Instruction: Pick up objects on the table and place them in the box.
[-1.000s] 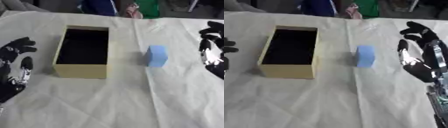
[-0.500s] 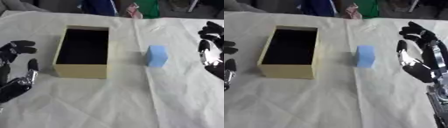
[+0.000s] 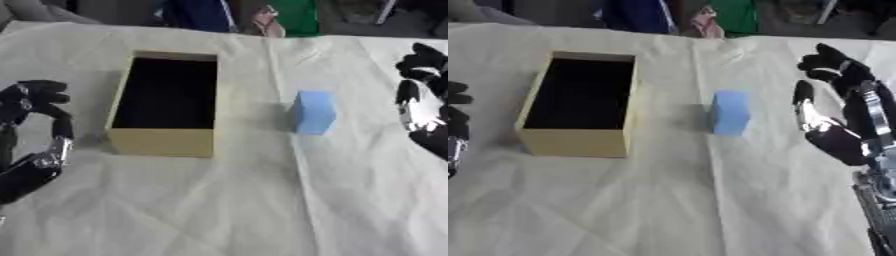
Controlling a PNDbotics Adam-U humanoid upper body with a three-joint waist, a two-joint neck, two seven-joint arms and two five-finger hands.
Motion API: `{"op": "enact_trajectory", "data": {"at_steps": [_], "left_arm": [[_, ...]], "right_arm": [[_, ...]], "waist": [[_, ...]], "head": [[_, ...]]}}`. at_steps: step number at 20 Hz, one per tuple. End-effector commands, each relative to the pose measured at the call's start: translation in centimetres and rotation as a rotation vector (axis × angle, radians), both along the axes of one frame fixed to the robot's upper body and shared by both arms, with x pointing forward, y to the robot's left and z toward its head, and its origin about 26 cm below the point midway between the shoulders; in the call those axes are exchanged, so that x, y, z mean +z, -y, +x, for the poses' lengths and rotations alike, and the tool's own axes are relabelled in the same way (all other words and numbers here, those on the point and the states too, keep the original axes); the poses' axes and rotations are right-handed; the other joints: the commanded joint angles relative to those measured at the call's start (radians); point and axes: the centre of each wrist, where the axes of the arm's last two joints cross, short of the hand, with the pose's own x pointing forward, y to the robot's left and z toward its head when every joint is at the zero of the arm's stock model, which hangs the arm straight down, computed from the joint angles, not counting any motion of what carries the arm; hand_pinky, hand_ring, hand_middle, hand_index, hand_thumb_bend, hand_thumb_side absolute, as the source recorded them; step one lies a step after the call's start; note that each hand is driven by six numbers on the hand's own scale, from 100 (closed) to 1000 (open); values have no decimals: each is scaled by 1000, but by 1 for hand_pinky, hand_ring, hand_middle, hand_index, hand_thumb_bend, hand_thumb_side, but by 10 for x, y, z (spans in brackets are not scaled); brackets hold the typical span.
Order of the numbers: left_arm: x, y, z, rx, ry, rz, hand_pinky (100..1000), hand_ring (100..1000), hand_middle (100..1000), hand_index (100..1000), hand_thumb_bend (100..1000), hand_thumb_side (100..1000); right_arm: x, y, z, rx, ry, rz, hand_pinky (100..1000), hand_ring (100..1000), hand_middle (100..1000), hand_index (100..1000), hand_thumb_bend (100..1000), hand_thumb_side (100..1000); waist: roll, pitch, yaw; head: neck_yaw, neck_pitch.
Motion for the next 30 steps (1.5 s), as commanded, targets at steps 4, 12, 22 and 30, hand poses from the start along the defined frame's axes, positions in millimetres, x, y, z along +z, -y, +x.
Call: {"op": "enact_trajectory", "data": {"at_steps": [4,12,22,30], "left_arm": [[8,-2,-1,5,25,9,845,732,736,650,100,304],[8,-2,-1,3,21,13,843,730,730,578,100,303],[7,-3,-1,-2,4,29,843,731,730,646,100,282],[7,-3,-1,-7,-4,37,842,732,731,667,100,276]], "right_arm": [[12,2,-2,-2,29,-47,799,979,669,778,100,355],[25,9,-2,6,35,-146,795,971,672,778,100,316],[60,25,6,50,9,-443,827,1000,765,870,100,208],[81,34,19,153,-137,-732,954,1000,942,1000,100,206]], "waist": [[-2,-15,1],[-8,-17,3],[-20,-23,10],[-23,-28,19]], "head": [[3,-10],[1,-8],[-4,-4],[-7,-5]]}}
